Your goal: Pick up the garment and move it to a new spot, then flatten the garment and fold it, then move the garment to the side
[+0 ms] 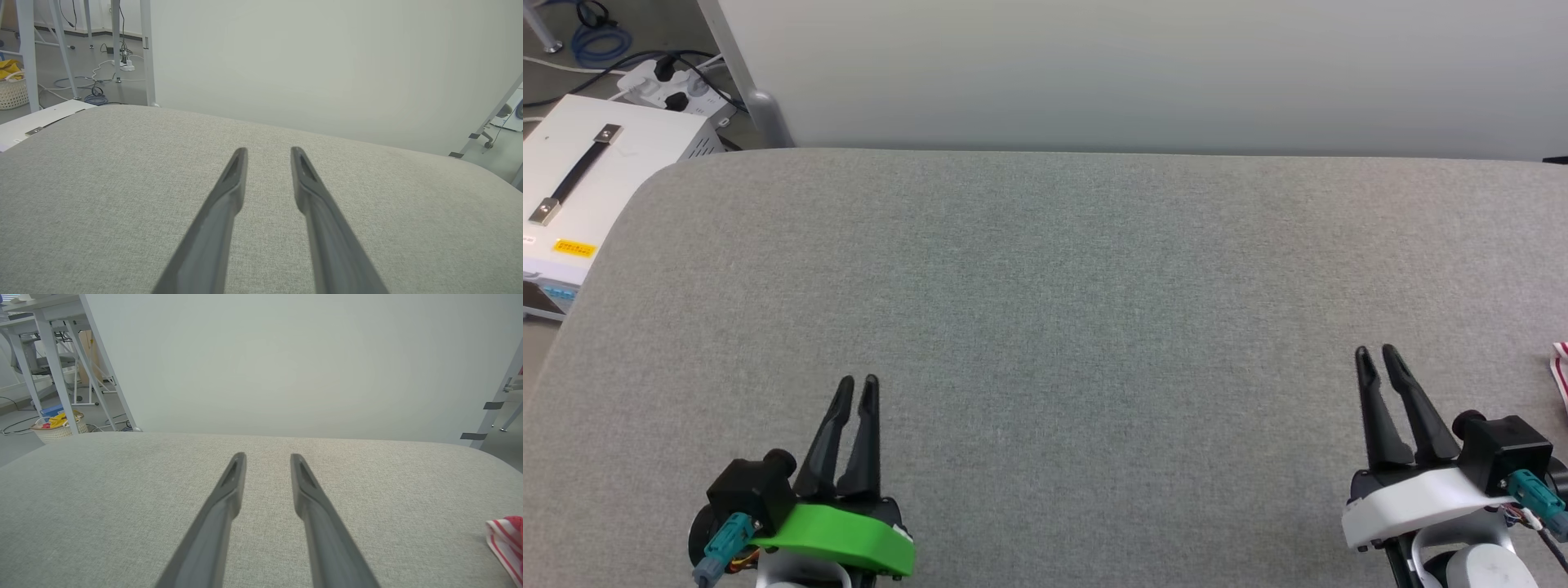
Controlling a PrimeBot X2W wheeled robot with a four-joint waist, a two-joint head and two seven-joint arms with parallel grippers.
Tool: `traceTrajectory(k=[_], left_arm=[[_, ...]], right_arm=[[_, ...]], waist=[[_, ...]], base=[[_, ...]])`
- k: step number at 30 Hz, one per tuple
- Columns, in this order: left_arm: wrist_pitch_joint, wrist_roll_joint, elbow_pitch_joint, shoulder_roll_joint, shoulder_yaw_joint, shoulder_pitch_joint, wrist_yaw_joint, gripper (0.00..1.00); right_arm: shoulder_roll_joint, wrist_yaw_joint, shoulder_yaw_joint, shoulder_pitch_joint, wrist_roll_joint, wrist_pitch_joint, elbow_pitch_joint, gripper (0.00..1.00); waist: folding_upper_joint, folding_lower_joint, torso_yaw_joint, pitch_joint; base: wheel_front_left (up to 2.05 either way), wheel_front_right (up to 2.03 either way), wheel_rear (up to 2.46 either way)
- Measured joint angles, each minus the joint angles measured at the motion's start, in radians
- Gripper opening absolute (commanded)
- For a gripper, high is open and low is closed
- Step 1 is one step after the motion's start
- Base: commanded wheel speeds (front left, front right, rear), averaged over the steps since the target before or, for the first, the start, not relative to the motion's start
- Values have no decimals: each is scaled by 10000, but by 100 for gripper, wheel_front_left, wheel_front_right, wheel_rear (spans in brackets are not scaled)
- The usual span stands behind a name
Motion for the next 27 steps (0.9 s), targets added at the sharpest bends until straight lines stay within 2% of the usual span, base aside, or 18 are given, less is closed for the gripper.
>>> traceTrajectory(k=[27], left_arm=[[474, 472, -119, 2, 69, -2, 192, 0]], right_arm=[[38, 0, 13, 1, -182, 449, -102, 0]], waist=[[0, 0, -107, -127]], base=[[0, 0, 0]])
